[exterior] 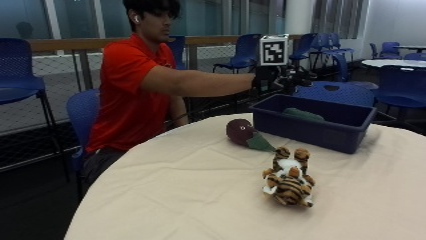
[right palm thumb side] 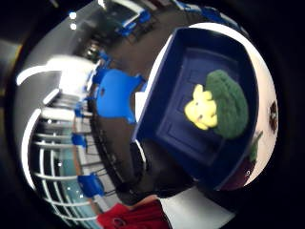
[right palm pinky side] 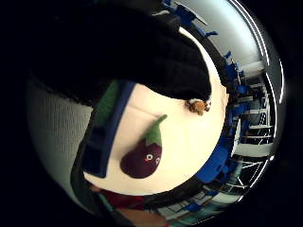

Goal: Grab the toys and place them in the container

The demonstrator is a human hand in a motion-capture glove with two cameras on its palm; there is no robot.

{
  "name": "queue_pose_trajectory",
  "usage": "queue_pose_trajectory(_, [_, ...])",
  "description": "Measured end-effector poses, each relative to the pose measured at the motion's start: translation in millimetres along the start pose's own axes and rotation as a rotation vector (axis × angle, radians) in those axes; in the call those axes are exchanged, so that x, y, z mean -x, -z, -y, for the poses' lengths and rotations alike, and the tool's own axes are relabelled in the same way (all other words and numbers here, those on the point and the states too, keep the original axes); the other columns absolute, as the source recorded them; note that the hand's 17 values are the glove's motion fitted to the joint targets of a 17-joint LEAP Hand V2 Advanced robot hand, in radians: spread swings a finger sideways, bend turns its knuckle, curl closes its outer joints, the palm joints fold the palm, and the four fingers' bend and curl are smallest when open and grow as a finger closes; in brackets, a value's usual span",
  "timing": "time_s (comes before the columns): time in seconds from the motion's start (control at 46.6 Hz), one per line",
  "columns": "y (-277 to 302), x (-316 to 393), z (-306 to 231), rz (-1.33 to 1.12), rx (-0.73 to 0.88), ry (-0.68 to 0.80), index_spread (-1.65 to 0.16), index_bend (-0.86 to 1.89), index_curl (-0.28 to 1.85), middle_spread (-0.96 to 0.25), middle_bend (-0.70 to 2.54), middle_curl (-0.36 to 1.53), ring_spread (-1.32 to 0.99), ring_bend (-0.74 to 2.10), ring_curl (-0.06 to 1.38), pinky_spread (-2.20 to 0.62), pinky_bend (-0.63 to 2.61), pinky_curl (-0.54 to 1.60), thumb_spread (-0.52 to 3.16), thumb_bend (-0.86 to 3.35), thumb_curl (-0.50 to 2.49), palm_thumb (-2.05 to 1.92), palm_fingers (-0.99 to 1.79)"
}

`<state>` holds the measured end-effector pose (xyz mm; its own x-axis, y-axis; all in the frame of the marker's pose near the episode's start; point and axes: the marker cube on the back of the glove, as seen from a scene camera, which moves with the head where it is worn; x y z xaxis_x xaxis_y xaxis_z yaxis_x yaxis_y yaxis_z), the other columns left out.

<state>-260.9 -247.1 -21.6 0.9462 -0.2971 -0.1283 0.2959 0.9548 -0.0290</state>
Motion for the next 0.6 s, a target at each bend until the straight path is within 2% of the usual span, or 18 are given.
queue_pose_trajectory(0.064, [-6,-24,-21,-0.055,0.029,0.010,-0.33,0.10,0.24,-0.13,0.18,0.31,-0.09,0.34,0.26,-0.01,1.14,0.40,1.06,-0.08,0.40,-0.05,-0.18])
queue_pose_trajectory(0.236, [-27,-77,-64,-0.130,0.094,-0.170,-0.33,0.12,0.22,-0.09,0.16,0.31,-0.02,0.25,0.24,0.07,1.11,0.37,1.01,-0.08,0.35,-0.10,-0.18])
queue_pose_trajectory(0.601, [-72,-111,-125,-0.003,0.201,-0.226,-0.31,0.12,0.21,-0.06,0.15,0.28,0.05,0.16,0.23,0.14,1.11,0.36,0.92,-0.11,0.26,-0.14,-0.19])
